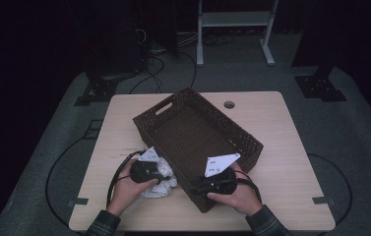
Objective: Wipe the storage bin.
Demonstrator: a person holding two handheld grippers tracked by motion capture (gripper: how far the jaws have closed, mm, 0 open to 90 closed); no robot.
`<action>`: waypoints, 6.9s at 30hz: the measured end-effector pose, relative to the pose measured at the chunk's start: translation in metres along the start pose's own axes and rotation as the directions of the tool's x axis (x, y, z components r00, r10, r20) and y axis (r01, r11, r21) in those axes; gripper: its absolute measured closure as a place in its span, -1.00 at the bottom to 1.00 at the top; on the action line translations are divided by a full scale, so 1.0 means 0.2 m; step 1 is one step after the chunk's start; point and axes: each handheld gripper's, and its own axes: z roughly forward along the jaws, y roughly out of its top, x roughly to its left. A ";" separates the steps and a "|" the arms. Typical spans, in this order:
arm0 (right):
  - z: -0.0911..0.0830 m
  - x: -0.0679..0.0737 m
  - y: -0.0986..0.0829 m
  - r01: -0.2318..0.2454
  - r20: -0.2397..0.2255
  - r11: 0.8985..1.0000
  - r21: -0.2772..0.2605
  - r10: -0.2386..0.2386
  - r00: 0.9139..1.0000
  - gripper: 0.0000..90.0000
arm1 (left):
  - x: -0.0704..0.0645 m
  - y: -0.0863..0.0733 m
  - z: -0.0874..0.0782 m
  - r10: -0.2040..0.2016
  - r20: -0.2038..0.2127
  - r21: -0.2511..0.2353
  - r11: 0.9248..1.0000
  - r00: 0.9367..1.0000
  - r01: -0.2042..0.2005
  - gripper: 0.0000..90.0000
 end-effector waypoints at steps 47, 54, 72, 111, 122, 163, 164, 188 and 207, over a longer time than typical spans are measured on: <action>-0.14 0.03 0.00 0.035 -0.001 0.999 0.007 -0.035 0.999 0.38 | -0.06 0.05 -0.13 0.038 0.002 -0.080 0.996 0.999 -0.038 0.54; -0.13 0.04 -0.04 0.067 -0.083 0.997 0.046 -0.063 0.995 0.52 | -0.05 0.05 -0.13 0.031 0.000 -0.077 0.997 1.000 -0.031 0.54; -0.01 0.03 0.01 0.025 -0.069 1.000 0.016 -0.024 0.997 0.52 | -0.04 0.06 -0.13 0.031 0.004 -0.074 0.997 1.000 -0.030 0.54; 0.00 0.02 0.01 0.023 -0.053 1.000 0.001 -0.023 0.998 0.52 | -0.08 0.05 -0.10 0.037 0.046 -0.081 0.996 0.998 -0.033 0.53; 0.00 0.01 0.01 0.021 -0.058 1.000 -0.002 -0.022 0.998 0.52 | -0.10 0.07 -0.15 0.047 0.058 -0.120 0.992 0.997 -0.040 0.53; 0.00 0.01 0.01 0.011 -0.055 1.000 -0.006 -0.012 0.998 0.53 | -0.20 0.03 -0.03 0.090 0.110 -0.034 0.996 0.990 -0.086 0.53; 0.00 0.01 0.01 0.012 -0.055 1.000 -0.006 -0.012 0.998 0.53 | -0.21 0.04 -0.05 0.096 0.107 -0.048 0.995 0.990 -0.092 0.53; 0.00 0.00 0.01 0.011 -0.056 1.000 -0.004 -0.011 0.998 0.53 | -0.33 0.03 0.02 0.127 0.154 -0.048 0.991 0.980 -0.121 0.53; -0.01 -0.01 0.01 0.005 -0.062 1.000 -0.007 -0.005 0.998 0.52 | -0.29 -0.04 0.07 0.111 0.157 0.029 0.993 0.981 -0.117 0.52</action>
